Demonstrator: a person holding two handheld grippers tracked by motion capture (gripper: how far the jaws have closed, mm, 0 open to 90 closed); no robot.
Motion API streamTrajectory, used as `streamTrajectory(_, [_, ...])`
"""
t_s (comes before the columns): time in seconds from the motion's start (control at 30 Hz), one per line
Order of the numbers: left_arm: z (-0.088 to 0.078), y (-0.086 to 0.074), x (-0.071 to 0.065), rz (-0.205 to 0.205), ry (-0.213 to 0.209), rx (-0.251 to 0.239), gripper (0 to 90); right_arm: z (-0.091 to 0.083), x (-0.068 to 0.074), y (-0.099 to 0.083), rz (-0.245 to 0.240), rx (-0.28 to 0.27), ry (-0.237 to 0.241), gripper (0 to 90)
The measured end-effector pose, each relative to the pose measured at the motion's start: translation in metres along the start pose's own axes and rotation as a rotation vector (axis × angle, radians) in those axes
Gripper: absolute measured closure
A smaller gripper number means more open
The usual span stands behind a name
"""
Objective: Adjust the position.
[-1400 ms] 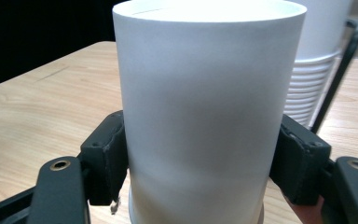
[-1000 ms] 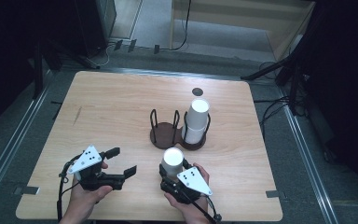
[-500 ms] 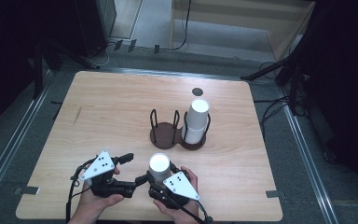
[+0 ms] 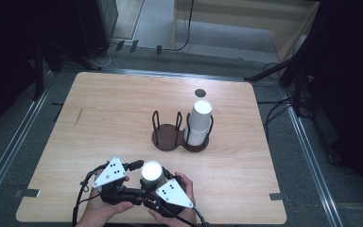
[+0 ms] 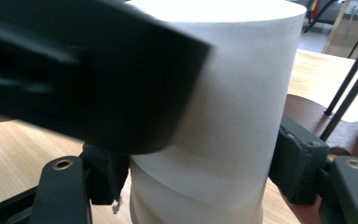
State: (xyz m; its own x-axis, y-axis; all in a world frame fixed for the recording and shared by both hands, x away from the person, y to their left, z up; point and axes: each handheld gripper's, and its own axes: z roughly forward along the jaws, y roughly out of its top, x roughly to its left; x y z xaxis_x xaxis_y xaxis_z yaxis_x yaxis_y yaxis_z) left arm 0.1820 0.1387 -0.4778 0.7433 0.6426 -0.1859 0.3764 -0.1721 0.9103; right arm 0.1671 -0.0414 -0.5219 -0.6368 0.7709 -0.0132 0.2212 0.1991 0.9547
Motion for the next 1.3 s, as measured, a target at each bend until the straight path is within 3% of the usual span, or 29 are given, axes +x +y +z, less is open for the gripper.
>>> streamTrajectory(0.17, [0.000,0.000,-0.004,0.023,0.022,0.003,28.6,0.000,0.004,0.000,-0.016,-0.001,0.001,29.5])
streamTrajectory(0.43, [-0.001,-0.001,-0.003,0.021,0.043,-0.002,35.4,0.002,0.004,-0.002,-0.022,0.013,-0.008,26.3])
streamTrajectory(0.53, [-0.002,0.000,-0.003,0.016,0.047,-0.014,36.6,0.002,0.004,-0.001,-0.023,0.009,-0.011,21.8])
streamTrajectory(0.6, [-0.004,0.001,-0.002,0.014,0.050,-0.025,36.7,0.003,0.004,-0.001,-0.012,0.027,-0.005,13.1])
streamTrajectory(0.73, [-0.008,0.004,-0.001,0.001,0.039,-0.040,36.8,0.006,0.004,-0.005,-0.022,0.045,-0.017,14.9])
streamTrajectory(0.9, [-0.011,0.006,0.001,-0.010,0.037,-0.047,35.2,0.003,0.006,-0.004,-0.046,0.009,-0.021,23.1])
streamTrajectory(1.07, [-0.012,0.008,0.007,-0.061,0.017,-0.020,31.3,0.004,0.008,-0.005,-0.119,0.007,-0.057,29.1])
streamTrajectory(1.13, [-0.012,0.009,0.010,-0.082,0.015,0.005,25.4,0.004,0.008,-0.006,-0.155,0.010,-0.077,29.4])
streamTrajectory(1.3, [-0.012,0.013,0.015,-0.095,-0.011,0.071,17.1,0.004,0.008,-0.008,-0.278,0.020,-0.131,29.5])
